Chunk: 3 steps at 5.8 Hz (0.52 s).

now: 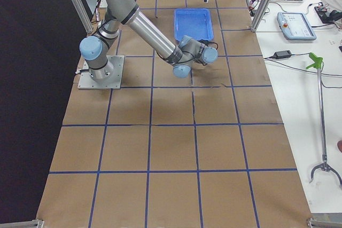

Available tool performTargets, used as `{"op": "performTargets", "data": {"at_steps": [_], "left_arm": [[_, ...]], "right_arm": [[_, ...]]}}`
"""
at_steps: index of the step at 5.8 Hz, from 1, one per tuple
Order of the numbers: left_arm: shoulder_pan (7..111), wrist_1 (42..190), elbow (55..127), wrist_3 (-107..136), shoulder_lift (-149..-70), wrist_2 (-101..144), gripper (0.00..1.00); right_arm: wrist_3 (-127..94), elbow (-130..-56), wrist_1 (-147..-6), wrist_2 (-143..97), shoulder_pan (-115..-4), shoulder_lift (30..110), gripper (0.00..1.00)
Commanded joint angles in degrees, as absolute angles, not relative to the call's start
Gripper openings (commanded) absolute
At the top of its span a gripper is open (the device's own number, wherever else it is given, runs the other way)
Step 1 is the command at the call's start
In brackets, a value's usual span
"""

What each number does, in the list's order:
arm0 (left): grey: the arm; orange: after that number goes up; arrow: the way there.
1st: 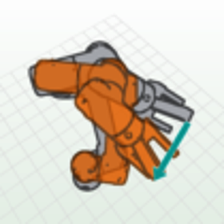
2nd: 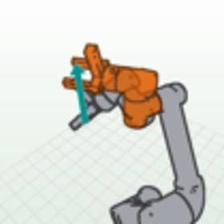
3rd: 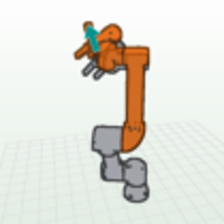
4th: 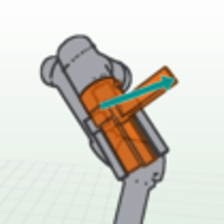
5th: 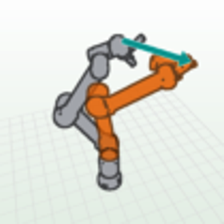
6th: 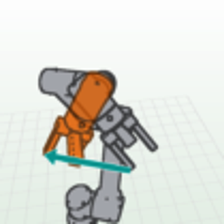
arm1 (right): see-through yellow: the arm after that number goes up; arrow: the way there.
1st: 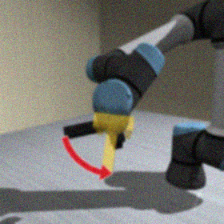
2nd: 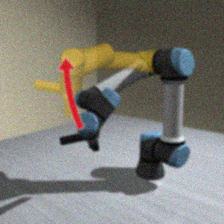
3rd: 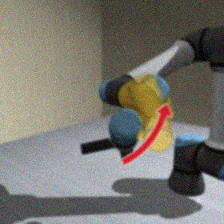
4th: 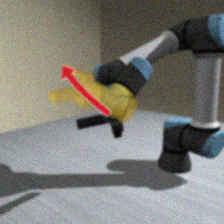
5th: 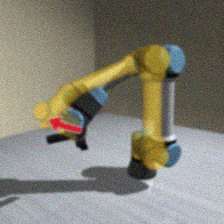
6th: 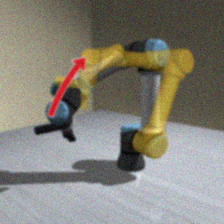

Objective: Assemble white blocks and place on blue tray

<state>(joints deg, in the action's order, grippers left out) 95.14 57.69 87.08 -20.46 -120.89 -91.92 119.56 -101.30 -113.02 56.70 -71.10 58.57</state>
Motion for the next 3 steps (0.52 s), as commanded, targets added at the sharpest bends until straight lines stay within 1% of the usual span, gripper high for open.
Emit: {"op": "performTargets", "data": {"at_steps": [1, 2, 3], "left_arm": [[101.49, 57.57, 88.68, -37.68, -120.06, -91.85, 0.00], [104.65, 56.96, 90.42, -47.19, -120.41, -92.19, 0.00], [105.29, 56.61, 92.35, -59.03, -120.06, -92.20, 0.00]], "right_arm": [[119.88, -101.08, -113.12, 56.69, -71.10, 58.80, 0.44], [119.88, -101.07, -113.20, 56.69, -71.10, 58.97, 0.31], [119.71, -100.90, -113.12, 56.69, -71.10, 59.15, 0.27]]}}
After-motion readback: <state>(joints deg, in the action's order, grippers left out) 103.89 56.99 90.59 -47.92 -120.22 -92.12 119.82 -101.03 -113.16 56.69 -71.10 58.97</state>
